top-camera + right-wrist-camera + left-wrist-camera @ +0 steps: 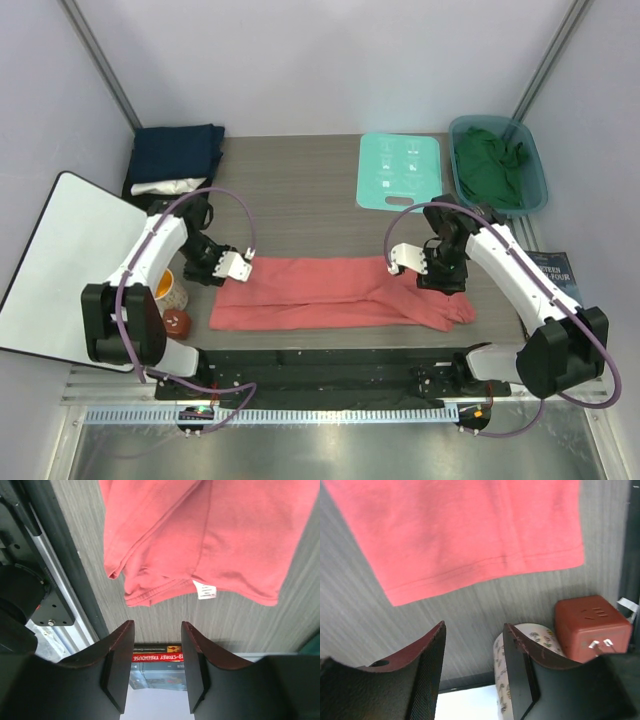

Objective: Fold and stack the t-shirts
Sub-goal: Fold the tshirt

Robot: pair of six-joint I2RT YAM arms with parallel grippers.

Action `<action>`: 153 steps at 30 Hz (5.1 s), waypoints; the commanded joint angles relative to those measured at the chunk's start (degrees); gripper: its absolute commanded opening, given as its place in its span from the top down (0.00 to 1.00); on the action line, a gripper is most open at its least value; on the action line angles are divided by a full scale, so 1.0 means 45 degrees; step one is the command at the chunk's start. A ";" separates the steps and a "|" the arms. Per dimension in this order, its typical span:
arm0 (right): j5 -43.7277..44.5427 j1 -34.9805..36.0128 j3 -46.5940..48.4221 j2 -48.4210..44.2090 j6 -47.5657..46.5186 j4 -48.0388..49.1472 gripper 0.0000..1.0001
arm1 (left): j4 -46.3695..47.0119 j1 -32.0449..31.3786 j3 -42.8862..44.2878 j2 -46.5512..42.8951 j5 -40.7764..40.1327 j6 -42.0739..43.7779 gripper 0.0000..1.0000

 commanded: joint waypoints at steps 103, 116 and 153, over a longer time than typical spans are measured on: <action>0.2245 -0.2320 0.3944 0.9786 0.0837 1.0076 0.99 | 0.6000 -0.2052 0.3409 0.6903 -0.2026 -0.4519 1.00; 0.3340 -0.2008 0.5250 1.1172 0.1735 1.2909 0.99 | 1.1587 -0.2266 0.3914 0.8014 -0.4638 -0.6160 1.00; -0.4374 -0.0855 1.0486 1.1837 0.2596 0.1875 0.53 | 1.1298 -0.2892 0.1552 0.4519 -0.4448 -0.7000 0.27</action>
